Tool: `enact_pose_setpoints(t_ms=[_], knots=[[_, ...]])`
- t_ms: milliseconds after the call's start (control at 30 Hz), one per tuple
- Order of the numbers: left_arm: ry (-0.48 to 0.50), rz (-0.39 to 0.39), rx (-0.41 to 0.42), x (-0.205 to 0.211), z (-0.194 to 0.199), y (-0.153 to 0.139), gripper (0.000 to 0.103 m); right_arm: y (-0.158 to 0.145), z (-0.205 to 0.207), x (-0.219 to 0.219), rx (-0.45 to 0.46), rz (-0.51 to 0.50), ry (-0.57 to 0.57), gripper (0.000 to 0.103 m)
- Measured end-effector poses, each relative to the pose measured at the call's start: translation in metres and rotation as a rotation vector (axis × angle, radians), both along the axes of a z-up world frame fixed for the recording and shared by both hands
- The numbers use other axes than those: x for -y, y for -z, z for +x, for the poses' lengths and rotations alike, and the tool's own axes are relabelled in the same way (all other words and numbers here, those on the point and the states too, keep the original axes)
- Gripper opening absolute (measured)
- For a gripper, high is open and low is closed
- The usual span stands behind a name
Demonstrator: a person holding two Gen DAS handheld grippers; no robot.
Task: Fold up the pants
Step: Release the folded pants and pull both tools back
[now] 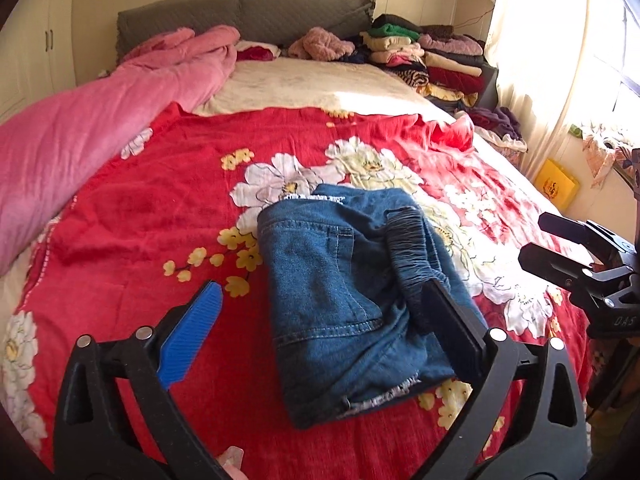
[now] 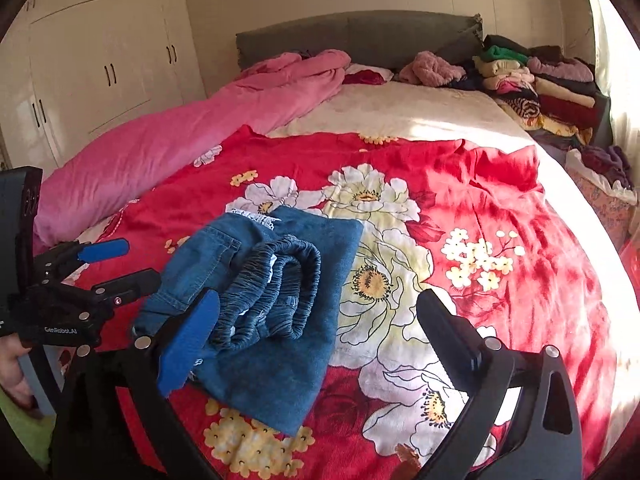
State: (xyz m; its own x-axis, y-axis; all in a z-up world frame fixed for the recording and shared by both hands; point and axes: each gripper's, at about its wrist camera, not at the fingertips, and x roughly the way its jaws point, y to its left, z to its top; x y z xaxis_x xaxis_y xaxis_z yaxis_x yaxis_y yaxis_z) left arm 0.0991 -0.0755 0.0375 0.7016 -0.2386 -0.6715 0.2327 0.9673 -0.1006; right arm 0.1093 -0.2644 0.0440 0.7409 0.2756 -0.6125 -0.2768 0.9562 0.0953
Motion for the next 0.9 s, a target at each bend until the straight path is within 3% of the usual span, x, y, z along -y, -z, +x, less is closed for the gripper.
enact_pose_setpoints(t_ms=[200, 367, 900], knots=[[-0.005, -0.020, 0.039, -0.004, -0.024, -0.017, 0.093, -0.018, -0.031, 0.004, 0.083, 0.004, 0.035, 0.098], [-0.006, -0.029, 0.060, -0.007, -0.046, -0.023, 0.093, -0.022, -0.049, 0.006, 0.100, 0.004, 0.050, 0.098], [-0.032, -0.045, 0.043, -0.022, -0.083, -0.011, 0.093, -0.026, -0.091, 0.015, 0.166, -0.018, 0.092, 0.098]])
